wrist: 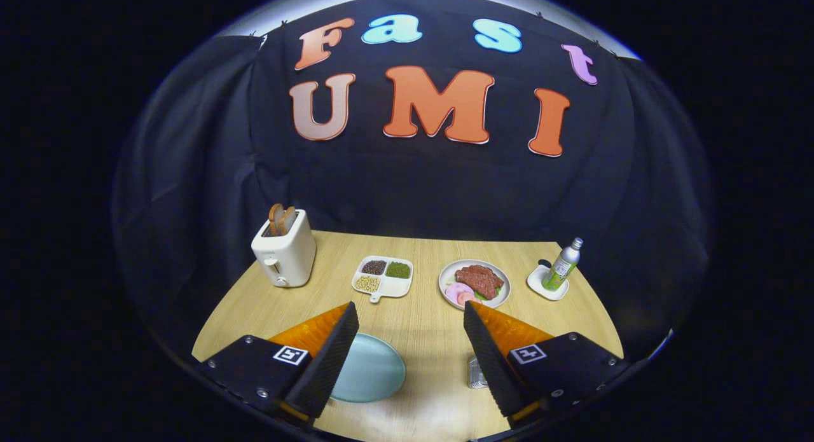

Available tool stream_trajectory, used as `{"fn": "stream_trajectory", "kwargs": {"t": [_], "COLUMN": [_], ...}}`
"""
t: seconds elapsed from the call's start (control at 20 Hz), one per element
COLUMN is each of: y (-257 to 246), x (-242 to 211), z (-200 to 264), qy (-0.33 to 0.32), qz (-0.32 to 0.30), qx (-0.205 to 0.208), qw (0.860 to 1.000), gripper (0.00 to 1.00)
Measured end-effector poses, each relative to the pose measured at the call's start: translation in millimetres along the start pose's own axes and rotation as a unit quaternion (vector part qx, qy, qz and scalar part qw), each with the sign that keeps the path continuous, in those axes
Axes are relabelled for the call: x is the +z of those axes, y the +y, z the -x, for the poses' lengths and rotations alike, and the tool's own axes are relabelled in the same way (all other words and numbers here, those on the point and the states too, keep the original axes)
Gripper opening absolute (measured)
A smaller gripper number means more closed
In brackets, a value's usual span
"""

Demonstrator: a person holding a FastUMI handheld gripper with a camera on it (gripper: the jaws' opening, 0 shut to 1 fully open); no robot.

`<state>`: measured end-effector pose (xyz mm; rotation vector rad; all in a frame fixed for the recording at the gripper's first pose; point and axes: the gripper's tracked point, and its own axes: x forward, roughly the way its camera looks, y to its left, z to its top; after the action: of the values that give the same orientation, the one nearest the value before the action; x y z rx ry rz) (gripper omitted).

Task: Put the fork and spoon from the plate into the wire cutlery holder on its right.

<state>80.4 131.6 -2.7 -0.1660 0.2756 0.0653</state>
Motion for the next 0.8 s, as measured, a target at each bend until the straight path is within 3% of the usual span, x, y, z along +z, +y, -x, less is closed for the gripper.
{"fn": "stream_trajectory", "kwargs": {"t": [0.45, 0.8], "y": [83.5, 124.3], "x": [-123.1, -199.9], "z": [-20.7, -48.5], "qy": [0.047, 0.106], "qz": [-0.022, 0.004], "qx": [0.029, 0.041], "qw": [0.998, 0.994], "gripper": [1.0, 0.99]}}
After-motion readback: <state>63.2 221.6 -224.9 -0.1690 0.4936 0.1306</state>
